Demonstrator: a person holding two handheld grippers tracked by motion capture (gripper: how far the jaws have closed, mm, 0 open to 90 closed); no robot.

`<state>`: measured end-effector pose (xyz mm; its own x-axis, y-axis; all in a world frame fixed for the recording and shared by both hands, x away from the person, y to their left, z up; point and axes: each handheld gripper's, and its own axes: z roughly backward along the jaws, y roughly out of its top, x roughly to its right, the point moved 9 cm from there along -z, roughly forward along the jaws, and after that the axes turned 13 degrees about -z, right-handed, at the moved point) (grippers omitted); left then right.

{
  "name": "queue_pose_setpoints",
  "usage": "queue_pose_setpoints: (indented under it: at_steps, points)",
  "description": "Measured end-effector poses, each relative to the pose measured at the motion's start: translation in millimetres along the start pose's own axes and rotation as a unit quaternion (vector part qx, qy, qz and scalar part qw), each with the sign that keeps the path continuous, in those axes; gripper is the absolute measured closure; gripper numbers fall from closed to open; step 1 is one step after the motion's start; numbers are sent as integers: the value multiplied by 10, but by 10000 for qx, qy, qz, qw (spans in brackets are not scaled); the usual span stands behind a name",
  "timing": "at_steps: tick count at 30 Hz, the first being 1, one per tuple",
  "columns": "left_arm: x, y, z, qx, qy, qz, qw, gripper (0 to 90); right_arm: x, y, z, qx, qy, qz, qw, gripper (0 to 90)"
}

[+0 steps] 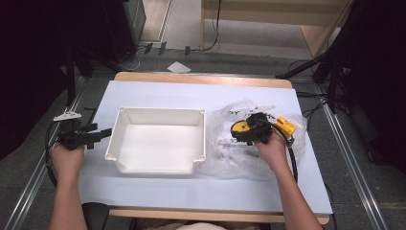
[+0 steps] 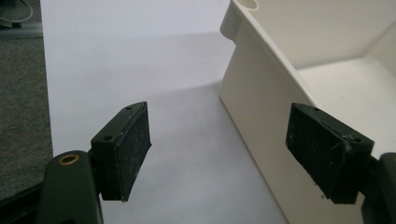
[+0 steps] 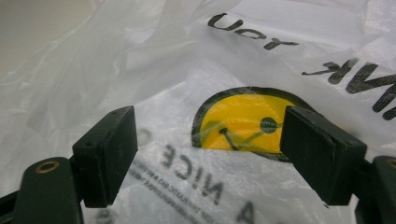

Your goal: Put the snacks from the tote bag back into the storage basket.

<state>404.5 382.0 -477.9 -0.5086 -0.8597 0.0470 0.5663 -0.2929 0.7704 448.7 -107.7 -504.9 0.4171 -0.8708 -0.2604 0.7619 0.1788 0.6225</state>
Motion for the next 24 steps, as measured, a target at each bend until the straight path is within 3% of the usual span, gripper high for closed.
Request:
queue_pose_setpoints:
  at_steps: [2, 7, 13, 15, 17, 24]
  points:
    - [0, -3, -6, -2, 4, 1, 10000, 232, -22, 1, 13, -33, 52, -58, 10000, 189]
    - [1, -9, 4, -33, -13, -38, 10000, 233, -103, 51, 73, 0, 97, 173, 9998, 181]
    - [2, 16, 15, -11, -20, -86, 10000, 234, -144, 49, 112, -92, 134, 214, 9996, 179]
    - [1, 21, 15, -7, -24, -86, 10000, 234, -145, 47, 115, -101, 134, 216, 9996, 184]
    - [2, 23, 4, -20, -42, -89, 10000, 234, -149, 44, 114, -131, 204, 261, 9994, 254]
    - [21, 13, 4, -53, -58, -140, 9999, 235, -143, 63, 125, -132, 249, 322, 9991, 253]
